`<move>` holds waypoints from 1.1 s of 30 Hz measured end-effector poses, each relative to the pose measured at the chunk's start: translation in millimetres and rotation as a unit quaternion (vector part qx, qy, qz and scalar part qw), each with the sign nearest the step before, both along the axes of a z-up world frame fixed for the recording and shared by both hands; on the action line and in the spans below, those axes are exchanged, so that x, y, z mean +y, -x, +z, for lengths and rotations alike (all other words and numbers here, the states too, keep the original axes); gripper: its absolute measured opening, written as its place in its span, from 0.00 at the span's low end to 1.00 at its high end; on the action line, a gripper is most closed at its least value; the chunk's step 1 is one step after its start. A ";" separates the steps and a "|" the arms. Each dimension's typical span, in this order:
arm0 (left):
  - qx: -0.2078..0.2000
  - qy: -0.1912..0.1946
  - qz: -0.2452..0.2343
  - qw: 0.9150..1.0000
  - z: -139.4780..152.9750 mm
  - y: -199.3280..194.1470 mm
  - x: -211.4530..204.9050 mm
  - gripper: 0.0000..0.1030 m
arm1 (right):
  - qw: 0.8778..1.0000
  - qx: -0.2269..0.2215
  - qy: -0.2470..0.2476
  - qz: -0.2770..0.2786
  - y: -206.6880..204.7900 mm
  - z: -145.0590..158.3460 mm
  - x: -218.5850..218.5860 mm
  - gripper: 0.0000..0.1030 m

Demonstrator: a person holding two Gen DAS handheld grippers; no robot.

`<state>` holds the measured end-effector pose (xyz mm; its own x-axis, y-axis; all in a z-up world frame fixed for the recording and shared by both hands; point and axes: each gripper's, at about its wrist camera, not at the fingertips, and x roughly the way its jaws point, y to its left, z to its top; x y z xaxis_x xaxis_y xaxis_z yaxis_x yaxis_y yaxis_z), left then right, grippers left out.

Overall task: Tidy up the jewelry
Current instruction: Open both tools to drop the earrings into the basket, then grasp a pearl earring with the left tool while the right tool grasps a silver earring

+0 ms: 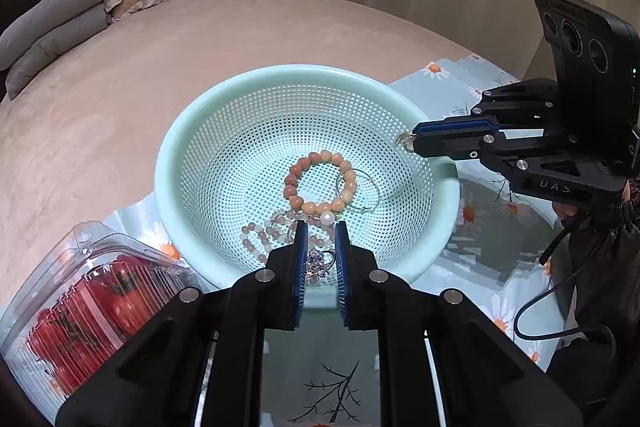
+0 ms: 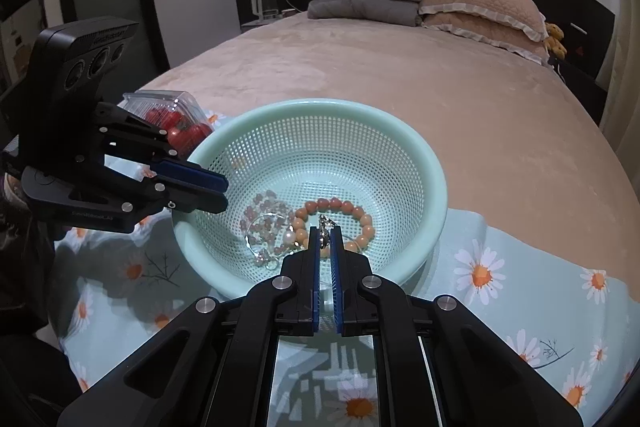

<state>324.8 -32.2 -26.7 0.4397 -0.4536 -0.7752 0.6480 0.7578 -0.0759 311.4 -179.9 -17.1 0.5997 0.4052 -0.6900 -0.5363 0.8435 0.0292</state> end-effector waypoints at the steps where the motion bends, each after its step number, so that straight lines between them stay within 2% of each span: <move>1: -0.002 0.000 0.004 1.000 0.3 -0.2 0.4 0.14 | 1.000 0.002 -0.003 0.001 -0.3 0.1 -1.5 0.08; 2: -0.007 -0.004 0.013 1.000 1.0 -0.2 1.1 0.14 | 1.000 -0.001 -0.003 -0.001 0.2 0.7 -2.5 0.09; 3: -0.015 -0.009 0.022 1.000 2.8 0.3 2.4 0.19 | 1.000 -0.007 -0.001 -0.006 1.1 1.6 -3.9 0.19; 4: -0.023 -0.009 0.031 0.999 5.6 2.0 5.1 0.40 | 1.000 -0.009 -0.002 -0.011 2.1 2.6 -6.4 0.37; 5: -0.033 -0.005 0.036 0.999 9.4 4.8 8.7 0.50 | 1.000 -0.012 -0.006 -0.012 4.2 3.5 -9.0 0.45; 6: -0.043 -0.003 0.046 0.998 13.7 8.8 12.6 0.72 | 1.000 -0.018 -0.011 -0.014 7.1 4.8 -11.5 0.54; 7: -0.055 0.001 0.059 0.997 18.1 12.8 17.3 0.93 | 1.000 -0.022 -0.019 -0.012 10.7 5.4 -14.7 0.56; 11: -0.066 0.021 0.064 0.996 29.7 29.2 32.8 0.94 | 0.999 -0.023 -0.028 -0.001 23.8 0.4 -20.9 0.61; 17: -0.074 0.008 0.060 0.995 30.7 46.3 41.4 0.94 | 0.997 -0.001 -0.048 0.055 40.1 -12.3 -14.6 0.68; 23: -0.060 0.009 0.057 0.997 19.7 54.6 42.4 0.94 | 0.995 0.035 -0.021 0.093 51.7 -39.2 8.7 0.68; 26: -0.055 0.004 0.054 0.997 10.8 58.6 43.1 0.94 | 0.992 0.069 0.008 0.101 52.5 -60.7 22.0 0.63; 28: -0.047 -0.002 0.061 0.997 3.4 60.8 44.3 0.94 | 0.991 0.083 0.007 0.107 51.9 -72.0 26.7 0.56; 33: -0.039 -0.017 0.053 0.998 -11.3 70.1 42.2 0.94 | 0.986 0.088 0.013 0.144 56.7 -84.5 45.5 0.53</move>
